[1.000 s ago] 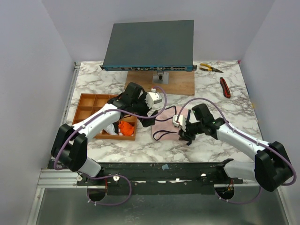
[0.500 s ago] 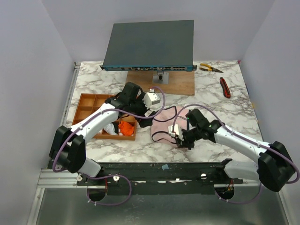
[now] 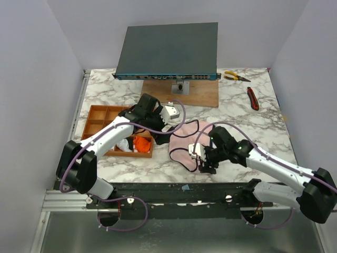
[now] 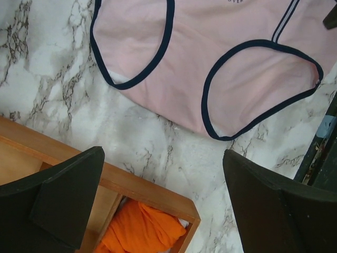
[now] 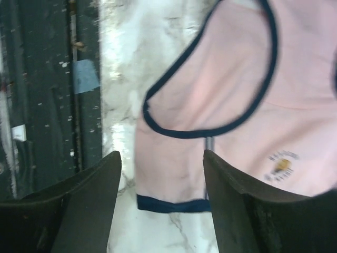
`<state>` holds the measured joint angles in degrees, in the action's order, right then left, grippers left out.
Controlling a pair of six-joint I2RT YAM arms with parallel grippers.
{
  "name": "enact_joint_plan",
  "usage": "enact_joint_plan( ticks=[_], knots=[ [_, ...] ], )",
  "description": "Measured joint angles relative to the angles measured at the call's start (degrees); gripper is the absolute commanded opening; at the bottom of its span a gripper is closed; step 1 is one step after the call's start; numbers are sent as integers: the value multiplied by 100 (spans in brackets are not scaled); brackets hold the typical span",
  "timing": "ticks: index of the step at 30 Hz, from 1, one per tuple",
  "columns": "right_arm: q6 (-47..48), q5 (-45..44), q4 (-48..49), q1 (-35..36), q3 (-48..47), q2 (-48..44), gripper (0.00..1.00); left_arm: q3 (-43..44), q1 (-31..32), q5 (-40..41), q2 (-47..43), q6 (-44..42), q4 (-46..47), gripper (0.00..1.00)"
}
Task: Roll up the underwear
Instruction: Flatten out the underwear at the center of the board, then fold the underwear at the center of the board.
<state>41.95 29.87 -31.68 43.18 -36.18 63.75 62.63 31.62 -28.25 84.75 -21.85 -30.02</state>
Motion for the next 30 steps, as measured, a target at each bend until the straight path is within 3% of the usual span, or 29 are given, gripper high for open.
enact_joint_plan(
  ticks=[9, 10, 14, 20, 25, 30],
  knots=[
    [-706, -1436, 691, -367, -205, -369, 67, -444, 221, 129, -179, 20, 164, 99],
    [-885, -1777, 898, -614, -203, -109, 67, -798, 861, 348, -227, -4, 365, 99],
    [-1012, -1593, 1152, -1119, -219, 216, 65, -876, 1257, 723, -127, 50, 496, 99],
    [-1239, -1187, 1425, -2765, -551, 1639, 64, -876, 1676, 1353, 330, 212, 713, 99],
    [-1257, -774, 1556, -2970, -748, 1987, 64, -874, 1757, 1602, 385, 363, 750, 99],
    [-1001, -422, 1521, -3091, -704, 1665, 63, -1054, 1683, 1812, 81, 420, 962, 99]
  ],
)
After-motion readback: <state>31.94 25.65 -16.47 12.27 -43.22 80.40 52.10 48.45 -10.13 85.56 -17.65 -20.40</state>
